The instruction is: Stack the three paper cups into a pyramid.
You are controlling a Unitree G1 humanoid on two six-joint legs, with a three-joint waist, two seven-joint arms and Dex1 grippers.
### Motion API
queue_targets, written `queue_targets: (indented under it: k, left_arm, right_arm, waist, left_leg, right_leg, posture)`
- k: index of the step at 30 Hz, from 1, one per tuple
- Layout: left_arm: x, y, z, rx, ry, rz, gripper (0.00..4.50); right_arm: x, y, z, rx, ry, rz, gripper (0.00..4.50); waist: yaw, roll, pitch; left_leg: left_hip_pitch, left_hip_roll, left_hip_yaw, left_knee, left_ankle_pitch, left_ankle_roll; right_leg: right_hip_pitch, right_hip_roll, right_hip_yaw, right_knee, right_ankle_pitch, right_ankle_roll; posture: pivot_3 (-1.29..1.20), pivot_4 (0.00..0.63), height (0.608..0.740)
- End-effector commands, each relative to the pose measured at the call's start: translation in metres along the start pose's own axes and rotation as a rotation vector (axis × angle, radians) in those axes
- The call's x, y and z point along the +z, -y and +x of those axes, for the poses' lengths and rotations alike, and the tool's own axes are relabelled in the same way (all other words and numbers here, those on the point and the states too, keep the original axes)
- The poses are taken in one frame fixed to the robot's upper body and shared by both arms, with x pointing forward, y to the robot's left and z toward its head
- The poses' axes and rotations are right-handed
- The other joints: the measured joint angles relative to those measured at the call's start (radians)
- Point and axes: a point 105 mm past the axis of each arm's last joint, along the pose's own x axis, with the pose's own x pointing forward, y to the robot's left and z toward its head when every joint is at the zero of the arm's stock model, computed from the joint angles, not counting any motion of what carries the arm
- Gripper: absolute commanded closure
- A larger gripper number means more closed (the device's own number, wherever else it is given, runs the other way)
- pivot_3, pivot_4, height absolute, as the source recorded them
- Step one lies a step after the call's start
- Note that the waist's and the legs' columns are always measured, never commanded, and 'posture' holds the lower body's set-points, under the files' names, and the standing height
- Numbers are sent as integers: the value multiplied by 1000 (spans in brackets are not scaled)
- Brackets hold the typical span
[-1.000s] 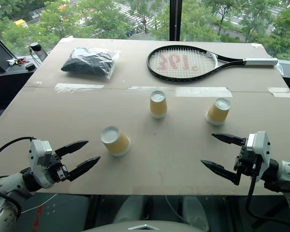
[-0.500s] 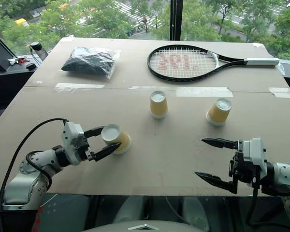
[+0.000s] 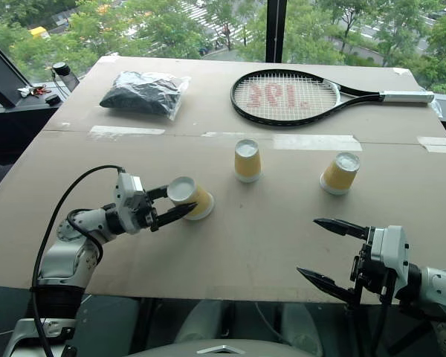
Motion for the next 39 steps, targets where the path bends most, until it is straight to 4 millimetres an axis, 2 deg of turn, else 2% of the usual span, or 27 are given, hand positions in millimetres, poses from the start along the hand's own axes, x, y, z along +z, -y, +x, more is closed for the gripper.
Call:
queue_targets:
  k: [1, 5, 9, 13, 20, 21, 22, 23, 24, 28, 32, 35, 39]
  left_arm:
    - [10, 0, 32, -87, -3, 29, 1893]
    - [16, 0, 56, -138, 6, 32, 1893]
    - [13, 3, 69, -171, -16, 42, 1893]
    - [3, -2, 77, -160, -53, 47, 1893]
    - [2, -6, 86, -144, -44, 14, 1893]
    - [4, -5, 86, -148, -42, 9, 954]
    - [6, -4, 86, -154, -36, 1, 748]
    - [8, -3, 85, -156, -31, -3, 197]
    - [10, -3, 85, -155, -26, -2, 40]
    - [27, 3, 70, -157, 5, -17, 40]
    - [33, 10, 40, -147, -2, -70, 40]
    - [37, 13, 16, -103, -12, -97, 40]
    - [40, 23, -1, -81, -26, -94, 40]
  right_arm:
    - [14, 2, 1, -61, 33, -83, 0]
    - [17, 5, 1, -110, 41, -97, 0]
    - [17, 5, 2, -134, 41, -98, 0]
    - [17, 8, 2, -171, 37, -104, 0]
    - [15, 11, 2, -215, 31, -90, 0]
    - [15, 11, 2, -221, 29, -86, 0]
    - [14, 12, 2, -229, 31, -79, 0]
    - [15, 13, 2, -240, 34, -78, 0]
    - [15, 15, 2, -253, 39, -81, 0]
    - [9, 29, 2, -356, -15, -74, 0]
    - [8, 49, 2, -479, -55, -137, 0]
    - [2, 75, 2, -603, -101, -146, 0]
    - [-7, 109, 2, -698, -109, -88, 0]
  waist:
    - [2, 0, 0]
    - [-4, 0, 0]
    - [-15, 0, 0]
    - [-15, 0, 0]
    - [-3, 0, 0]
    - [-1, 0, 0]
    - [-1, 0, 0]
    - [-1, 0, 0]
    - [-1, 0, 0]
    - [-5, 0, 0]
    - [-19, 1, 0]
    - [-27, 1, 1]
    - [-22, 2, 1]
  left_leg:
    - [0, 0, 0, 0, 0, 0]
    - [-3, -1, -3, 5, 0, 0]
    - [-3, -1, -5, 6, 0, 0]
    - [-3, -1, -6, 6, 0, 0]
    - [-3, -1, -6, 12, 0, 0]
    - [-3, -1, -6, 12, 0, 0]
    - [-3, -1, -7, 12, 0, 0]
    - [-3, -1, -7, 12, 0, 0]
    - [-4, -1, -7, 12, 0, 0]
    - [-5, -1, -8, 12, 0, 0]
    - [-5, 0, -8, 12, 0, 0]
    - [-5, 0, -8, 12, 0, 0]
    - [-4, -1, -8, 12, 0, 0]
  right_leg:
    - [0, 0, 0, 0, 0, 0]
    - [0, 5, -2, 2, 0, 0]
    - [0, 6, 0, 2, 0, 0]
    - [0, 7, -1, 3, 0, 0]
    - [0, 7, -1, 7, 0, 0]
    - [1, 7, -1, 7, 0, 1]
    - [1, 7, -1, 7, 0, 1]
    - [1, 7, -1, 7, 0, 1]
    - [0, 7, -1, 7, 0, 1]
    - [0, 7, -1, 7, 0, 1]
    - [0, 3, -2, 7, 0, 0]
    - [0, 2, -1, 7, 0, 0]
    - [0, 1, -2, 7, 0, 0]
  posture:
    - [0, 150, 740]
    - [0, 150, 740]
    - [0, 150, 740]
    - [0, 150, 740]
    - [0, 150, 740]
    - [0, 150, 740]
    - [0, 150, 740]
    - [0, 150, 740]
    - [0, 150, 740]
    - [0, 150, 740]
    - [0, 150, 740]
    - [0, 150, 740]
    - [0, 150, 740]
